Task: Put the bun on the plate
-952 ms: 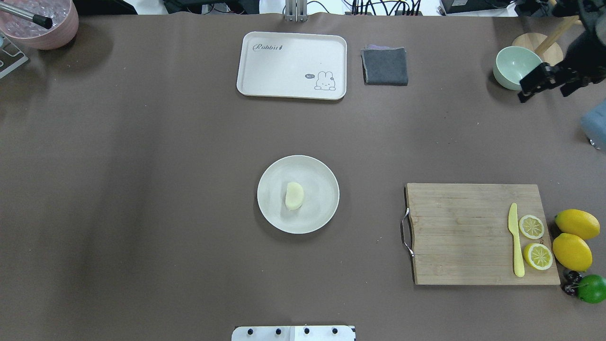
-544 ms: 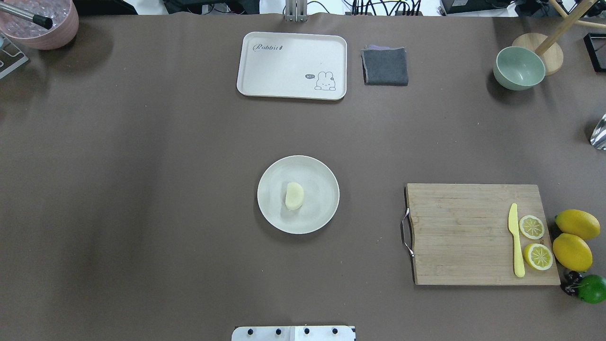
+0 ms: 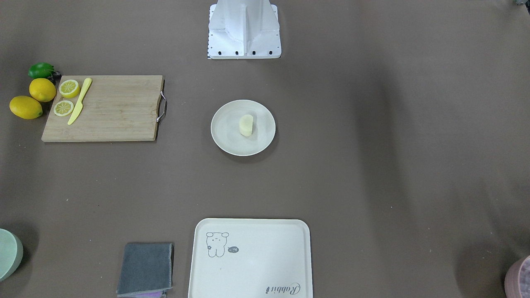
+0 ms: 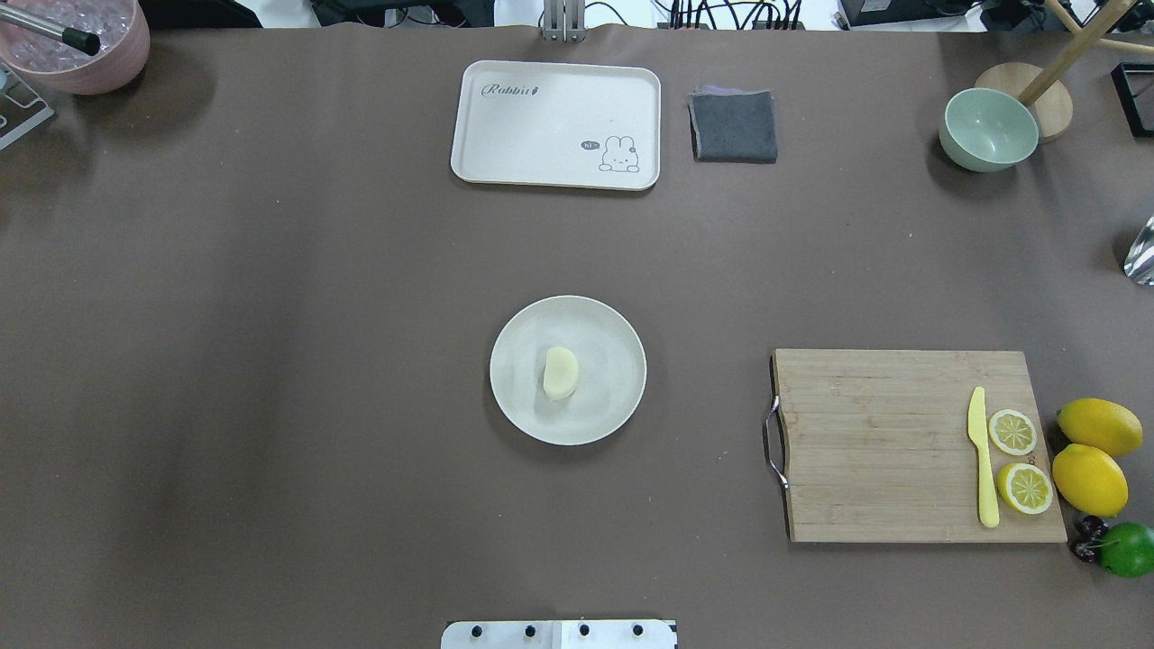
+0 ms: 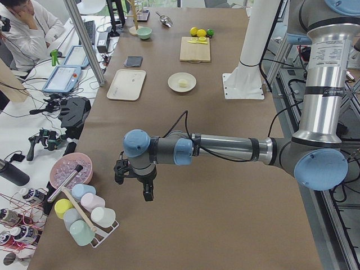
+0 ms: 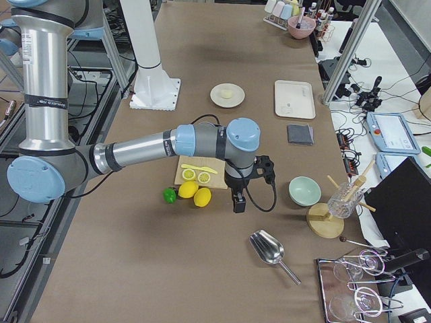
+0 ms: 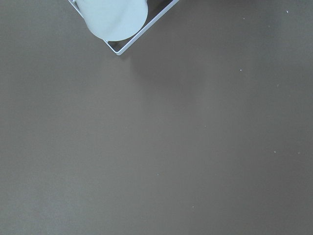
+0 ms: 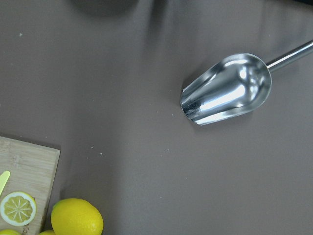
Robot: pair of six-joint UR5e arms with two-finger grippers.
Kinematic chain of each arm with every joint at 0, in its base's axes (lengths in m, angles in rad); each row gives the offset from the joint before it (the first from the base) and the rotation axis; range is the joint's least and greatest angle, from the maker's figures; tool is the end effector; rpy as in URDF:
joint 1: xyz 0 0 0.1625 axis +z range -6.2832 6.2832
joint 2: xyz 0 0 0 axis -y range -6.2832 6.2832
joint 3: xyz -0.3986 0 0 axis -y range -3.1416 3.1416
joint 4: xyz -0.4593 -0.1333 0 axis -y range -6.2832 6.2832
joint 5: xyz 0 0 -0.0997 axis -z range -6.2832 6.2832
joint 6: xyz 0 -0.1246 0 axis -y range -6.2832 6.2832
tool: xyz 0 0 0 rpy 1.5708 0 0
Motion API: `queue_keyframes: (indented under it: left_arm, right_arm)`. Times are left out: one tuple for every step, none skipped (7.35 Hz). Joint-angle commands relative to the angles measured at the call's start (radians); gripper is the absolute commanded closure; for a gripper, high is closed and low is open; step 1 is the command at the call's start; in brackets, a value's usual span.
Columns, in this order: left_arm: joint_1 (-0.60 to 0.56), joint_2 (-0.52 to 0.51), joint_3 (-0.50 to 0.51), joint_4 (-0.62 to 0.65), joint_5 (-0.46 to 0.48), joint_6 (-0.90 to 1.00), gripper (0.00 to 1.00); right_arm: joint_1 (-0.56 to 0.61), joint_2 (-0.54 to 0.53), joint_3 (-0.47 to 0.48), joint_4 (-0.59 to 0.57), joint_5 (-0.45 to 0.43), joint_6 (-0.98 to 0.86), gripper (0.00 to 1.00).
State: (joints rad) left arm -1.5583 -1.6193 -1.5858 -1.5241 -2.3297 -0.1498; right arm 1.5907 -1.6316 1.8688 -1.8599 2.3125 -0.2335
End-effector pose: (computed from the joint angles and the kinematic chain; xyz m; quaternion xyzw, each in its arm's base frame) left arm -0.0403 -0.5795 0.6202 -0.0222 0.3698 -0.0606 0.9269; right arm 0.0594 -0.5159 0.5494 0.0218 -0.3624 -0.0900 0.9274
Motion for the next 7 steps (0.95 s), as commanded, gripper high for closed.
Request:
queue_keyframes:
  left_arm:
    - [0.001,-0.005,0.004,-0.002,0.001,-0.001,0.01]
    - [0.001,-0.007,0.003,-0.002,0.001,-0.001,0.01]
    - [0.001,-0.007,0.001,-0.004,0.001,-0.001,0.01]
    - [0.001,-0.010,0.001,-0.004,0.001,-0.001,0.01]
    - [0.001,-0.011,0.000,-0.004,0.001,-0.001,0.01]
    - [0.001,-0.013,-0.002,-0.005,0.004,0.001,0.01]
    - [0.001,-0.011,-0.006,-0.010,0.004,0.001,0.01]
  right_arm:
    - [0.009,-0.011,-0.123,-0.027,0.131,-0.004,0.00]
    - [0.009,-0.013,-0.131,-0.016,0.128,-0.004,0.00]
    - [0.009,-0.019,-0.128,-0.015,0.128,-0.007,0.00]
    - [0.009,-0.025,-0.134,0.014,0.125,-0.015,0.00]
    - [0.009,-0.028,-0.138,0.039,0.122,-0.010,0.00]
    - [0.009,-0.042,-0.151,0.054,0.095,-0.023,0.00]
    - [0.009,-0.042,-0.149,0.073,0.093,-0.023,0.00]
